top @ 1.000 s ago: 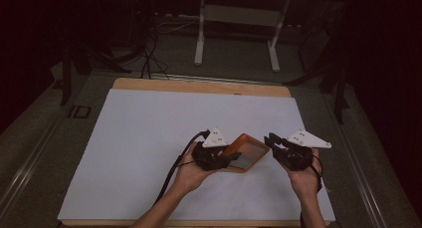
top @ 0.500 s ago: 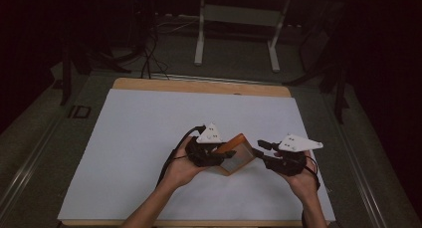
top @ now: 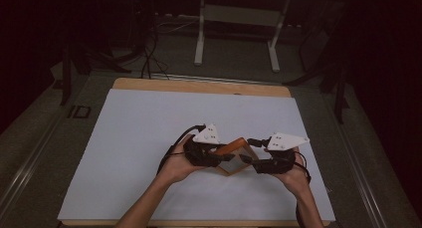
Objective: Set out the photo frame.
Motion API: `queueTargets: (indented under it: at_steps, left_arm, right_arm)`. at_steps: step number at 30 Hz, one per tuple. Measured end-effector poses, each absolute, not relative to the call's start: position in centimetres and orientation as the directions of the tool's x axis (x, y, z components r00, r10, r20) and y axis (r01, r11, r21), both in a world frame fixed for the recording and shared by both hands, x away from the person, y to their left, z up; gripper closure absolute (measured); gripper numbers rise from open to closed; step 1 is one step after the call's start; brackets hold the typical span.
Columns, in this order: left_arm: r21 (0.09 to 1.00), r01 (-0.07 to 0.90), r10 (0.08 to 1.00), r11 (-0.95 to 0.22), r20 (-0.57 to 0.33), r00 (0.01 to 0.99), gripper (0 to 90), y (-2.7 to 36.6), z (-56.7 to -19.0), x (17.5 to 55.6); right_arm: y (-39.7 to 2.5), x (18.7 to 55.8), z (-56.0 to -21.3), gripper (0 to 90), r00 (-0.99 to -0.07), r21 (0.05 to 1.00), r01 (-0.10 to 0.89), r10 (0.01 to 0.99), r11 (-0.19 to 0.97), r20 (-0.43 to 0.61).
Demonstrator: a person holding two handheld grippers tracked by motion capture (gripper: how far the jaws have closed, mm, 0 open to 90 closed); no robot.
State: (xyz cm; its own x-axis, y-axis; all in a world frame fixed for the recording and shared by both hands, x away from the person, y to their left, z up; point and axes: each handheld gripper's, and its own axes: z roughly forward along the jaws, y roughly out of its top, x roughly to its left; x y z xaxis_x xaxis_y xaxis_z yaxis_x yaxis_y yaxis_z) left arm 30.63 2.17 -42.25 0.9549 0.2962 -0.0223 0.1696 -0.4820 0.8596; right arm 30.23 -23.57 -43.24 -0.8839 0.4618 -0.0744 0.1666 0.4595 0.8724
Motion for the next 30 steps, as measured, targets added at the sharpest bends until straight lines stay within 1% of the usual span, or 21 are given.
queueTargets:
  at_steps: [2, 4, 6, 7, 10, 12, 15, 16, 20, 24, 30]
  left_arm:
    - [0.855, 0.155, 0.282, -0.496, -0.011, 0.959, 67.3, 2.0, -42.2, 30.6]
    - [0.851, 0.152, 0.275, -0.502, -0.010, 0.962, 67.2, 2.0, -42.1, 30.7]
    - [0.850, 0.161, 0.277, -0.501, -0.019, 0.961, 66.8, 2.0, -42.1, 30.9]
    - [0.848, 0.167, 0.283, -0.503, -0.021, 0.959, 65.9, 1.9, -42.2, 31.0]
    - [0.826, 0.169, 0.309, -0.538, 0.007, 0.951, 61.6, 1.8, -42.5, 31.1]
    - [0.825, 0.177, 0.320, -0.536, 0.005, 0.947, 59.2, 1.8, -42.6, 31.2]
    - [0.835, 0.204, 0.352, -0.512, -0.012, 0.936, 55.6, 2.1, -42.5, 31.5]
    - [0.837, 0.221, 0.364, -0.500, -0.029, 0.931, 52.5, 2.2, -42.5, 31.6]
    - [0.844, 0.254, 0.385, -0.472, -0.061, 0.921, 45.2, 2.6, -42.6, 31.9]
    - [0.864, 0.270, 0.404, -0.425, -0.086, 0.911, 44.1, 3.7, -42.6, 32.0]
    - [0.884, 0.285, 0.436, -0.369, -0.106, 0.894, 42.8, 5.8, -43.6, 31.7]
  right_arm:
    - [-23.2, 30.5, -43.1, 35.4, -0.888, 0.868, 0.158, 0.451, 0.471, -0.083]
    - [-22.9, 30.7, -43.0, 35.7, -0.899, 0.866, 0.149, 0.430, 0.477, -0.082]
    - [-22.7, 30.7, -42.9, 42.1, -0.909, 0.865, 0.140, 0.408, 0.482, -0.080]
    - [-22.7, 30.7, -42.9, 42.5, -0.913, 0.862, 0.134, 0.398, 0.489, -0.084]
    - [-22.9, 30.5, -43.0, 49.2, -0.910, 0.864, 0.127, 0.404, 0.488, -0.095]
    - [-23.3, 30.4, -42.9, 53.5, -0.913, 0.867, 0.125, 0.399, 0.482, -0.090]
    - [-23.6, 30.1, -42.9, 59.3, -0.914, 0.865, 0.113, 0.393, 0.490, -0.104]
    - [-23.7, 30.0, -42.9, 61.2, -0.913, 0.864, 0.111, 0.393, 0.491, -0.106]
    - [-23.9, 29.8, -42.9, 64.7, -0.914, 0.862, 0.103, 0.389, 0.496, -0.114]
    - [-24.0, 29.6, -42.8, 67.3, -0.913, 0.857, 0.094, 0.388, 0.506, -0.129]
    - [-24.5, 29.5, -43.0, 67.9, -0.908, 0.858, 0.102, 0.399, 0.503, -0.126]
